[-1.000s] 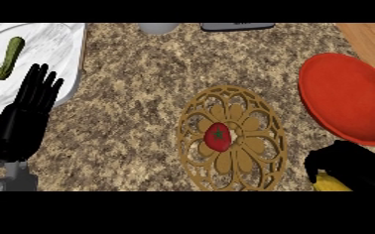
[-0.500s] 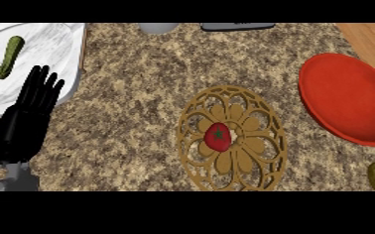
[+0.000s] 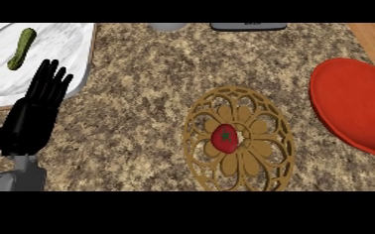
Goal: Pick the lemon from the placemat and place it in the bowl
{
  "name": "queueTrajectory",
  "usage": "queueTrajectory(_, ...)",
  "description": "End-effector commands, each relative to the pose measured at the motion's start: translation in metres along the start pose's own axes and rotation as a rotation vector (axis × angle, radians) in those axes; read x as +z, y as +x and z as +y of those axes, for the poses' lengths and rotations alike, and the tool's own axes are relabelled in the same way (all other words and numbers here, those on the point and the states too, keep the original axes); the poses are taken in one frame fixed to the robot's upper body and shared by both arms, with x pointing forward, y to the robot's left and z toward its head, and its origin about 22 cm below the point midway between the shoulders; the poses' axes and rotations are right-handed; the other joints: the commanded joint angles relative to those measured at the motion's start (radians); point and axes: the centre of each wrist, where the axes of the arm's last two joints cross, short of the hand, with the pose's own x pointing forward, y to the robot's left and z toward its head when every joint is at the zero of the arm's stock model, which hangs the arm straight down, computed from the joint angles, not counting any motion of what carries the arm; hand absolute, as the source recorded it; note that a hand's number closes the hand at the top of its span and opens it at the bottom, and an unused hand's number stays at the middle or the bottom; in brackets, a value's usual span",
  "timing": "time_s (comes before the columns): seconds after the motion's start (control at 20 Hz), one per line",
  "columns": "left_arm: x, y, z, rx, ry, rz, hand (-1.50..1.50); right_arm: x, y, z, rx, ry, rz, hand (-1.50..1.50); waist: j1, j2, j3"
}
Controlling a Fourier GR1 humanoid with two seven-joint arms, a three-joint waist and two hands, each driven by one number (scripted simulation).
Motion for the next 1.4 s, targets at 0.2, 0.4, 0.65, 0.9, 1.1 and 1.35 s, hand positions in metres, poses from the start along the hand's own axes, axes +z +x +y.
queueTrajectory(0.2,-0.004,0.006,-0.008,-0.002,-0.037,0.01,0.0,-0.035,-0.049,-0.017,-0.098,-0.087,0.117,1.5,0.038,0.007,0.001)
queueTrajectory(0.4,-0.01,-0.006,0.001,0.001,-0.043,-0.008,0.0,-0.068,-0.068,-0.008,-0.156,-0.11,0.114,1.5,0.045,0.01,0.001)
queueTrajectory(0.65,-0.019,-0.004,-0.013,-0.011,-0.035,-0.003,0.0,-0.104,-0.086,0.019,-0.186,-0.099,0.109,1.5,0.041,0.008,0.001)
queueTrajectory(0.9,-0.01,0.0,-0.019,0.003,-0.057,0.007,0.0,-0.144,-0.092,0.044,-0.128,-0.022,0.146,1.5,0.056,0.011,0.002)
queueTrajectory(1.1,-0.015,0.003,-0.036,0.017,-0.096,-0.014,0.0,-0.146,-0.103,0.076,-0.053,0.14,0.203,1.5,0.075,0.019,0.003)
queueTrajectory(1.35,-0.016,0.002,-0.011,0.001,-0.075,0.003,0.0,-0.178,-0.094,0.111,-0.233,0.236,0.3,-1.5,0.085,0.022,0.003)
